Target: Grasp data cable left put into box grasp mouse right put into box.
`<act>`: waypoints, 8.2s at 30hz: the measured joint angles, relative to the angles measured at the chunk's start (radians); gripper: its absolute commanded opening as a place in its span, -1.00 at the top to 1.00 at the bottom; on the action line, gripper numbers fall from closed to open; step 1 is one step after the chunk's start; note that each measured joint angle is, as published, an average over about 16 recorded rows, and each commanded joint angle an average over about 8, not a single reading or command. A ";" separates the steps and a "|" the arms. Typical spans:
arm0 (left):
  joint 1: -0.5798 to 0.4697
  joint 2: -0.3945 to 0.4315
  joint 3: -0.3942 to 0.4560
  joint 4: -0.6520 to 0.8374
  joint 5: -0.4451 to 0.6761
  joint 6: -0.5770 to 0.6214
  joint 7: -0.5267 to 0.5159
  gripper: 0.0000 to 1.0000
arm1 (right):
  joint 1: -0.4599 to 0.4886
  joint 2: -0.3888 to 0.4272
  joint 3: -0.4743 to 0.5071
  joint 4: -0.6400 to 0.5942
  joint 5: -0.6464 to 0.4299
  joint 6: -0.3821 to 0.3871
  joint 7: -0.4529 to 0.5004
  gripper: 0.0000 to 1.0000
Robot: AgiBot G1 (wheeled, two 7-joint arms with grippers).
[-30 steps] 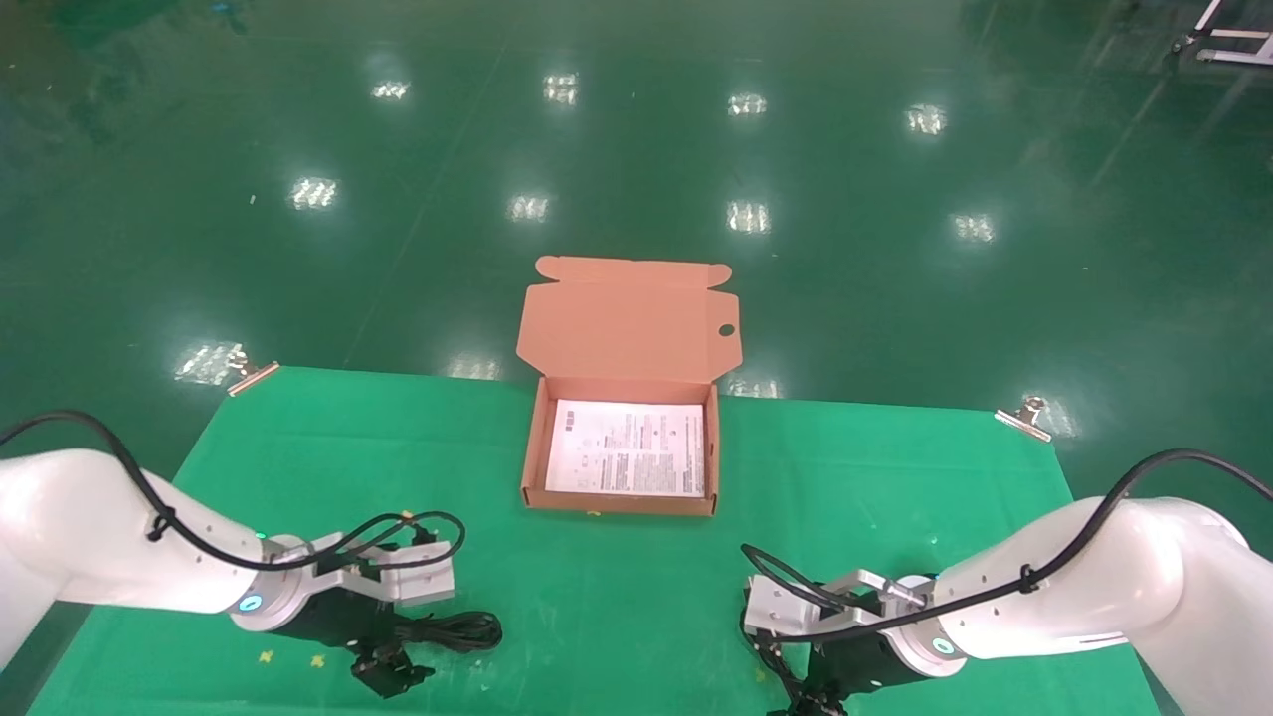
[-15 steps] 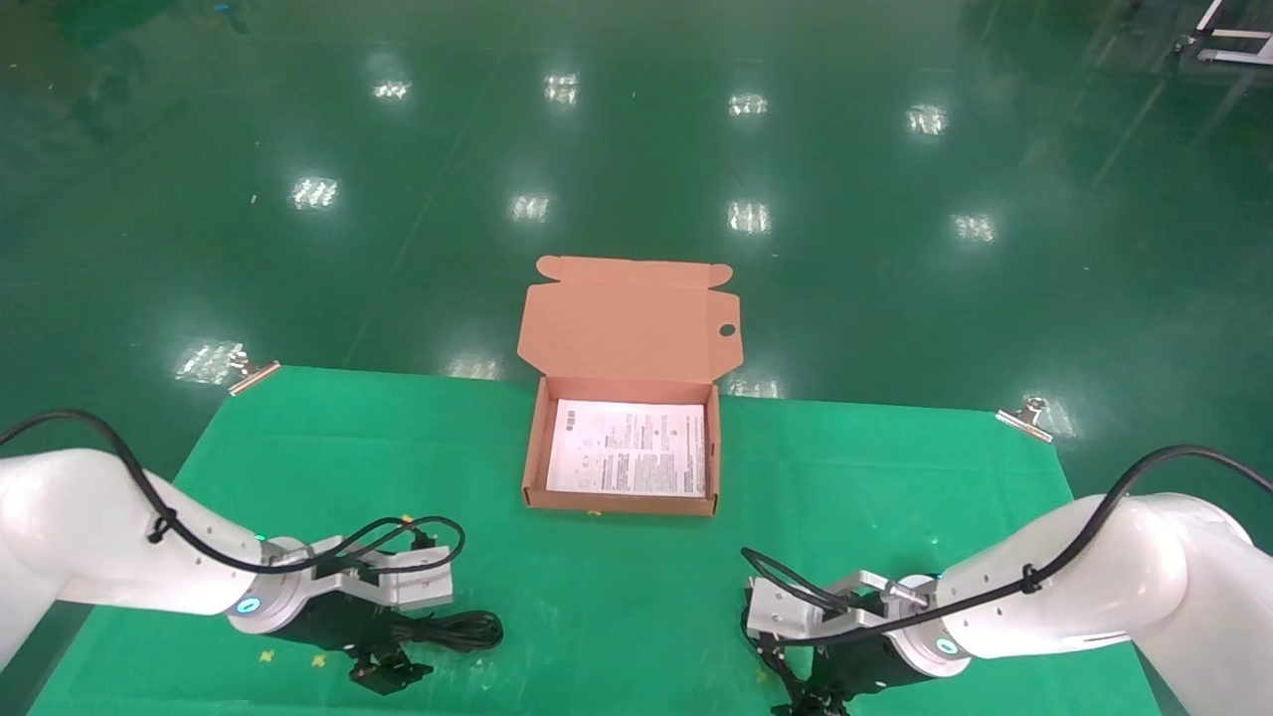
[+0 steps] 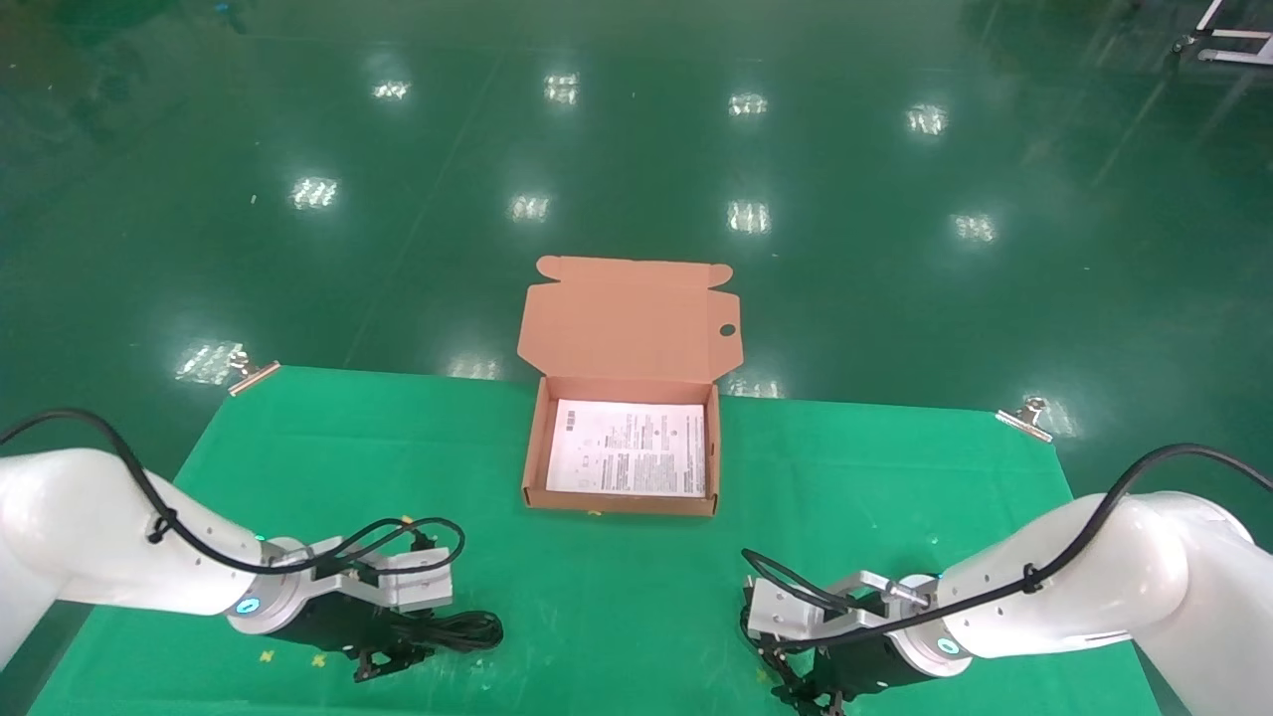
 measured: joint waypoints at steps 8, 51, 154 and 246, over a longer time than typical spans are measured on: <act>0.000 0.000 0.000 -0.001 0.000 0.000 0.000 1.00 | 0.000 0.000 0.000 0.001 -0.001 0.000 0.000 1.00; -0.241 0.089 -0.014 -0.226 0.291 -0.261 -0.102 1.00 | 0.442 -0.156 0.219 -0.072 0.127 0.267 -0.139 1.00; -0.127 0.060 0.006 -0.352 0.401 -0.221 -0.279 1.00 | 0.289 -0.171 -0.322 -0.256 0.659 0.564 -0.181 -1.00; -0.086 -0.030 0.056 -0.279 -0.418 -0.506 0.067 -1.00 | 0.321 0.281 -0.137 0.303 0.594 0.398 0.007 -1.00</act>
